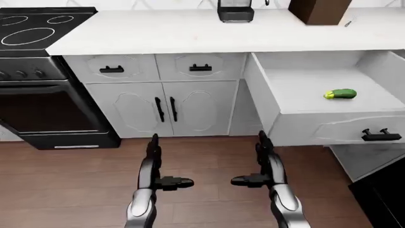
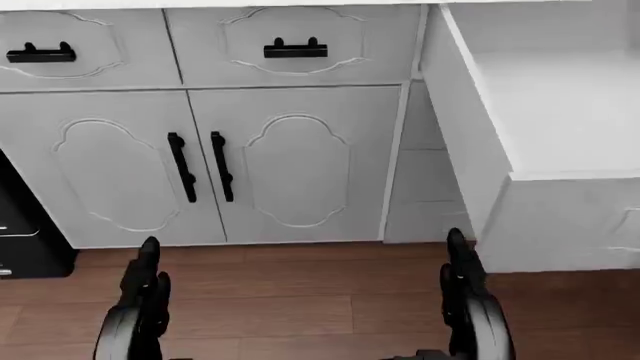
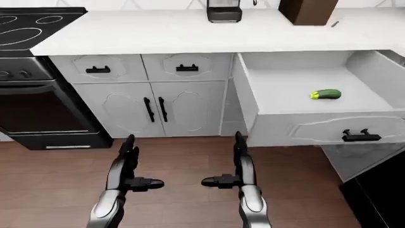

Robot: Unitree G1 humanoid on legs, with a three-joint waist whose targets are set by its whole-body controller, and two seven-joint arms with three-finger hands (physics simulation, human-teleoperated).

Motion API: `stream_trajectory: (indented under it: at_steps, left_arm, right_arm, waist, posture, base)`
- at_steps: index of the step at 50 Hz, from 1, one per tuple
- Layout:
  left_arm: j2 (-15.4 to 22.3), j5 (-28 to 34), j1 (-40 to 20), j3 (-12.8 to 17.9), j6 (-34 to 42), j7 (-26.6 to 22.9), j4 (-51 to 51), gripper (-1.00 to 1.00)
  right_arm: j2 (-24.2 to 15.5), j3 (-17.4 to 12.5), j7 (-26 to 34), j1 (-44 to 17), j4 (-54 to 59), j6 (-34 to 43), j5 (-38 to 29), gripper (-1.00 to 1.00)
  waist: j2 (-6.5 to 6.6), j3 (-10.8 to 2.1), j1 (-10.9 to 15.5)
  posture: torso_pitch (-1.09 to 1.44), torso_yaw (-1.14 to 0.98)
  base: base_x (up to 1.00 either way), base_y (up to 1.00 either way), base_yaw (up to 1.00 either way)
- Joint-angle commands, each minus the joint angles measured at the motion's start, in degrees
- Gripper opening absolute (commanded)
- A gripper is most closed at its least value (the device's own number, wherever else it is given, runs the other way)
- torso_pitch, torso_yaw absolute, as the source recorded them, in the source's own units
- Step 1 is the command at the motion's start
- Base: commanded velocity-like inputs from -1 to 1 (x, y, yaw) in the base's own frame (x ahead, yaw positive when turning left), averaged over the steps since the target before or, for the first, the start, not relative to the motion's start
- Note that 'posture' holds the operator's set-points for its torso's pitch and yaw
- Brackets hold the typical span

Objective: Close the right drawer.

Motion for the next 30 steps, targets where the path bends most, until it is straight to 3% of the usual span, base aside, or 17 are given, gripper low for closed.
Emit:
stream_trajectory:
  at_steps: [1,3,4,5,7,8,12,15,18,21,30]
  left_arm:
    - [0.25,3.43,-0.77,-0.65,-8.77,2.01,-5.13,1.00]
    - [-0.20,2.49,0.04,-0.80,-10.28,1.41,-7.30,1.00]
    - [-0.32,1.95,0.19,-0.72,-10.40,1.27,-7.71,1.00]
    - [-0.17,2.31,0.48,-0.73,-10.33,1.34,-8.74,1.00]
    - [-0.13,2.11,0.26,-0.20,-10.51,1.68,-8.80,1.00]
    - [-0.21,1.83,0.23,0.31,-11.12,2.29,-9.16,1.00]
    - [-0.05,-0.77,1.21,1.85,-6.63,3.14,-17.78,1.00]
    - [0.02,1.06,3.80,1.53,-2.68,3.33,-29.60,1.00]
    - [-0.04,1.50,3.50,3.29,-2.94,3.71,-32.03,1.00]
    - [-0.57,1.61,4.34,3.69,-5.67,3.93,-35.51,1.00]
    - [-1.25,2.90,6.54,3.64,-14.92,3.65,-40.00,1.00]
  right_arm:
    - [-0.32,-0.78,-1.14,-1.71,-4.85,-3.18,-0.12,1.00]
    - [-0.32,-0.93,-0.53,-1.92,-4.30,-4.83,0.76,1.00]
    - [-0.51,-0.48,-1.27,-2.52,-2.68,-5.63,-0.94,1.00]
    - [-0.31,-0.48,-0.33,-2.35,-3.04,-6.07,0.28,1.00]
    - [-0.35,-0.53,-0.83,-1.89,-4.56,-5.57,-0.08,1.00]
    - [-0.35,-0.67,-0.80,-1.63,-5.16,-5.48,0.17,1.00]
    - [-0.23,-0.08,0.75,-0.21,-9.12,-6.38,0.89,1.00]
    - [0.09,1.47,1.41,1.73,-16.23,-5.51,-0.25,1.00]
    - [0.35,1.69,0.62,3.14,-24.20,-5.08,-1.39,1.00]
    - [0.47,1.91,-0.59,4.86,-30.36,-9.84,-4.38,1.00]
    - [1.16,0.97,-1.55,8.89,-42.74,-13.96,-5.05,1.00]
  waist:
    - [-0.45,-0.05,-0.12]
    - [-0.13,-3.51,0.46]
    - [-0.11,-3.03,0.47]
    - [-0.44,-0.99,0.35]
    - [-0.56,-3.97,0.37]
    - [-0.59,-4.27,0.45]
    - [-0.33,-4.52,0.40]
    - [-0.16,-4.61,0.33]
    - [-0.13,-4.62,0.40]
    - [0.04,-4.85,0.59]
    - [-0.20,-4.66,0.46]
  posture:
    - [0.00,0.00]
    - [0.00,0.00]
    - [0.00,0.00]
    - [0.00,0.00]
    - [0.00,0.00]
    - [0.00,0.00]
    - [0.00,0.00]
    - [0.00,0.00]
    - [0.00,0.00]
    - [0.00,0.00]
    - [0.00,0.00]
  base:
    - [0.00,0.00,0.00]
    - [0.00,0.00,0.00]
    - [0.00,0.00,0.00]
    - [0.00,0.00,0.00]
    - [0.00,0.00,0.00]
    - [0.00,0.00,0.00]
    - [0.00,0.00,0.00]
    - [0.00,0.00,0.00]
    - [0.00,0.00,0.00]
    - [0.00,0.00,0.00]
    - [0.00,0.00,0.00]
